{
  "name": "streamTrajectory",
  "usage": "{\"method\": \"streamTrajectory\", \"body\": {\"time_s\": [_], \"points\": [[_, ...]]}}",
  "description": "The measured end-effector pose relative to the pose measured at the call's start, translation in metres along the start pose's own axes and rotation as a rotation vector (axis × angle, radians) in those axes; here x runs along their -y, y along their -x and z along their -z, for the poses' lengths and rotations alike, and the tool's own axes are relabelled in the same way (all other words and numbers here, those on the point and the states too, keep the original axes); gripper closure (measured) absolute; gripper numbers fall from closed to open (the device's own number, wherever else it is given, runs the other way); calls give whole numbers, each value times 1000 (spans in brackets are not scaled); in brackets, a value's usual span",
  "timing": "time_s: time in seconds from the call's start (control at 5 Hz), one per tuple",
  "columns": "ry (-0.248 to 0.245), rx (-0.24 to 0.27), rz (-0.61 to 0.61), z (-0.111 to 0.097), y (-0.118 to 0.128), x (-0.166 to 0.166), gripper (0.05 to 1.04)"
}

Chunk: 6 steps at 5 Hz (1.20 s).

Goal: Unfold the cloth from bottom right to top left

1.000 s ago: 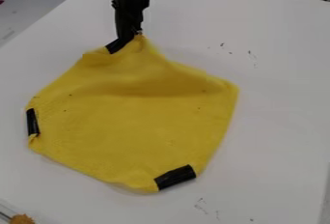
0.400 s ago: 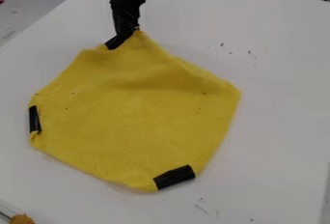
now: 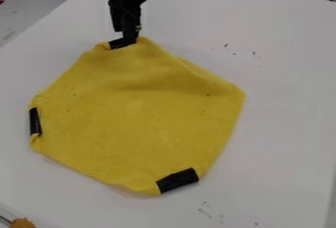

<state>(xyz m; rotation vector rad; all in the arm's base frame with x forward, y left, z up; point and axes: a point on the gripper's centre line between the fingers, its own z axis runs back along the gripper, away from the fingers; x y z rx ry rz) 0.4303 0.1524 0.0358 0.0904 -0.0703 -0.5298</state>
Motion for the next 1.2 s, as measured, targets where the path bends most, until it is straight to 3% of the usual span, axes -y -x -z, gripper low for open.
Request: {"method": "streamTrajectory", "body": {"time_s": [0.2, 0.6, 0.8, 1.0, 1.2], "points": [[10, 4, -24, 4, 6, -1, 85], [-9, 49, -152, -29, 20, 8, 83], [-54, 30, -274, -64, 22, 25, 83], [-52, 6, -385, -83, 15, 54, 83], [-39, 7, -431, -81, 17, 65, 83]]}}
